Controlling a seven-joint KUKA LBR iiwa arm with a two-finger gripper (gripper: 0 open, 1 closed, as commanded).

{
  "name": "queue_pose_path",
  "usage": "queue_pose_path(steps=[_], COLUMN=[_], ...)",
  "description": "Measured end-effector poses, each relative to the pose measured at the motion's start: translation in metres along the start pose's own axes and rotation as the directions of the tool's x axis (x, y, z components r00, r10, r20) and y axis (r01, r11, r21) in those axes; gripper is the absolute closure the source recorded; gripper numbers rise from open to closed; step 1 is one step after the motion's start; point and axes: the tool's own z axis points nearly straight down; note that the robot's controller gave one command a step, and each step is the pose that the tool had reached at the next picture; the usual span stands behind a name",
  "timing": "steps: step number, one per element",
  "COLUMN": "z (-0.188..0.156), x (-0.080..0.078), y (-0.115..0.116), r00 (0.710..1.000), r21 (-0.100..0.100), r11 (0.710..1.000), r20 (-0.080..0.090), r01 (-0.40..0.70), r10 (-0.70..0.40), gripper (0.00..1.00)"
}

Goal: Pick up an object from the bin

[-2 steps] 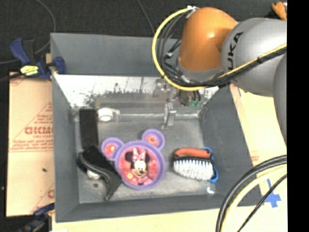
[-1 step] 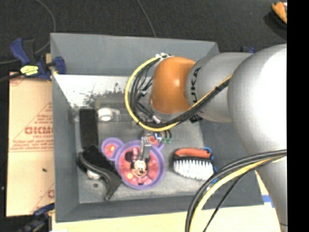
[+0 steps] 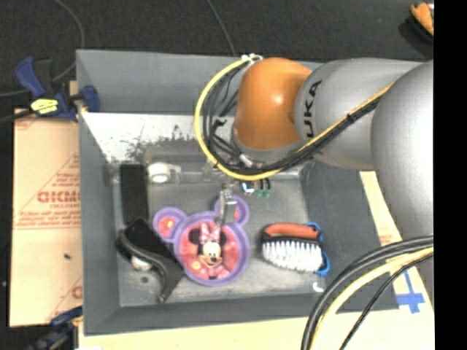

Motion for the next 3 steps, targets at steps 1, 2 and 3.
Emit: queue_pose_path(steps=[1,2,3], z=[0.024,0.068,0.067], x=[0.010,0.014,0.020], y=[-0.004,-0.009,0.042], r00=[0.994,0.997,0.954], r21=[-0.004,0.000,0.000], r11=[0.994,0.997,0.954], r20=[0.002,0.002,0.005], r01=[-0.105,-0.079,-0.299], r10=[0.105,0.079,0.299], gripper=[0.00,0.00,1.00])
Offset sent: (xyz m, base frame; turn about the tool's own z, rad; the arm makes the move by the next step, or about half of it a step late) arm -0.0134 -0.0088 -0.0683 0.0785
